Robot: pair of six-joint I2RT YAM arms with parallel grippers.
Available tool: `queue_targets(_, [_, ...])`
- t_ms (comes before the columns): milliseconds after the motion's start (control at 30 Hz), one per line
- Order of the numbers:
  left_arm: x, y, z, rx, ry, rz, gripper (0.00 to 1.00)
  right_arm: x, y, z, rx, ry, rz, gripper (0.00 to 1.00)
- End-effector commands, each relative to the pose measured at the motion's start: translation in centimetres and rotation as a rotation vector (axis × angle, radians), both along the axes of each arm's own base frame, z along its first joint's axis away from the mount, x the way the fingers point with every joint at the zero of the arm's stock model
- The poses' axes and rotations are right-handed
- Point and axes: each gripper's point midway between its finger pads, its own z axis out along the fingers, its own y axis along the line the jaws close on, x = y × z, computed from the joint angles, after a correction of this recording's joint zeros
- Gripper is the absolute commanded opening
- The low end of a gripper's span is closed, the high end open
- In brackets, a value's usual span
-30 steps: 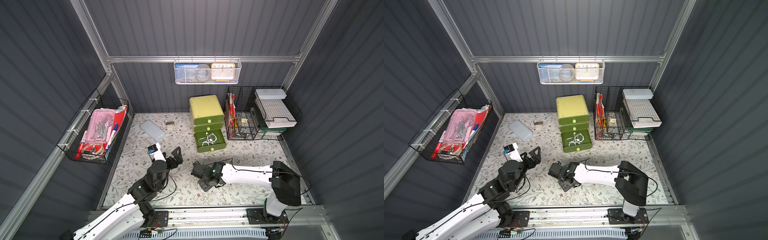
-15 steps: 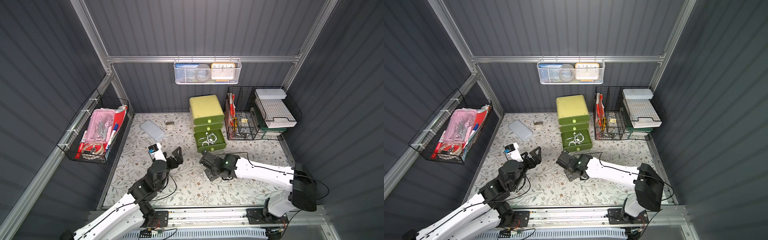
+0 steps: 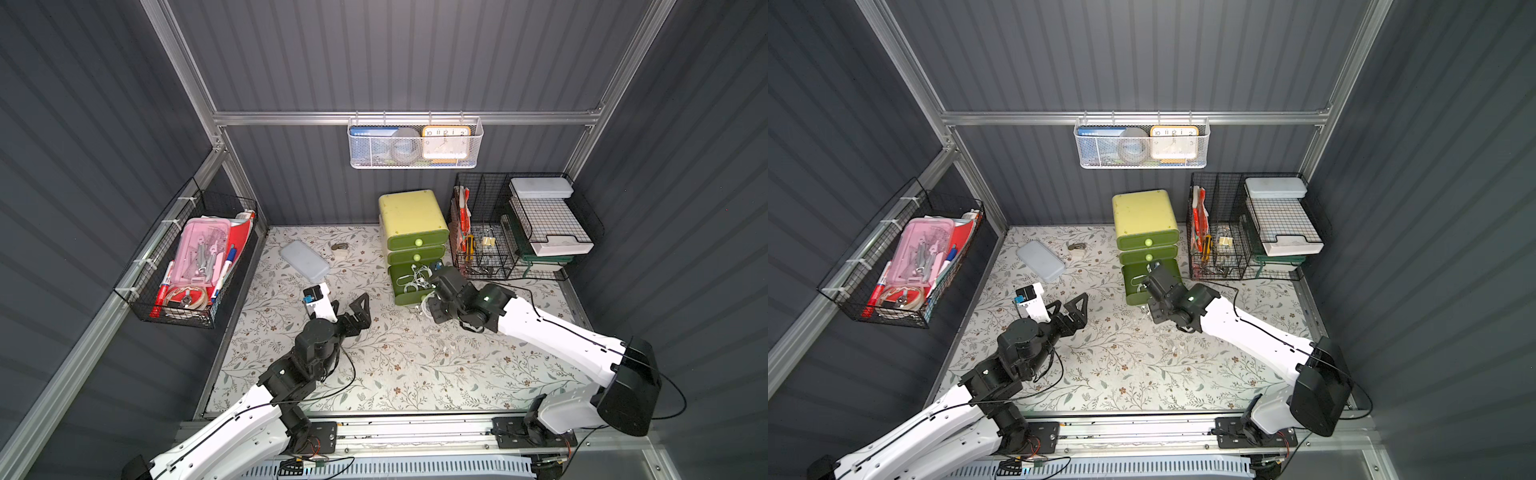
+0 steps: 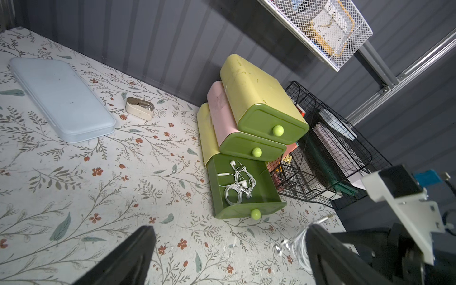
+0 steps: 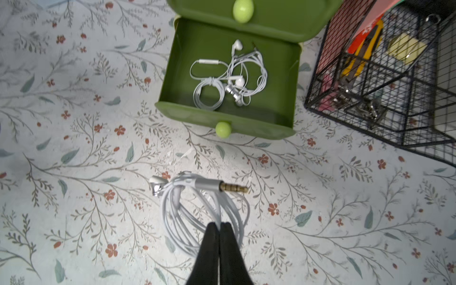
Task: Place the wired earphones into the drawer by color
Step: Place the wired earphones in the drawer.
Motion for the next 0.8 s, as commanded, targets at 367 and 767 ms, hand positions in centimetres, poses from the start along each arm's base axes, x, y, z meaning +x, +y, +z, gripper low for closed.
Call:
queue_targets(367, [0.5,-1.3,0.4,0.082,-0.071,-0.062,0.99,8.9,0.1,3.3,0.162,-0.166,-0.120,0.00])
queue_targets(767, [0.7,-2.7,0.5,0.142,-0.123,-0.131,0.99,12.5,2.5,-0.2,0.238,-0.136,-0.152,0.00])
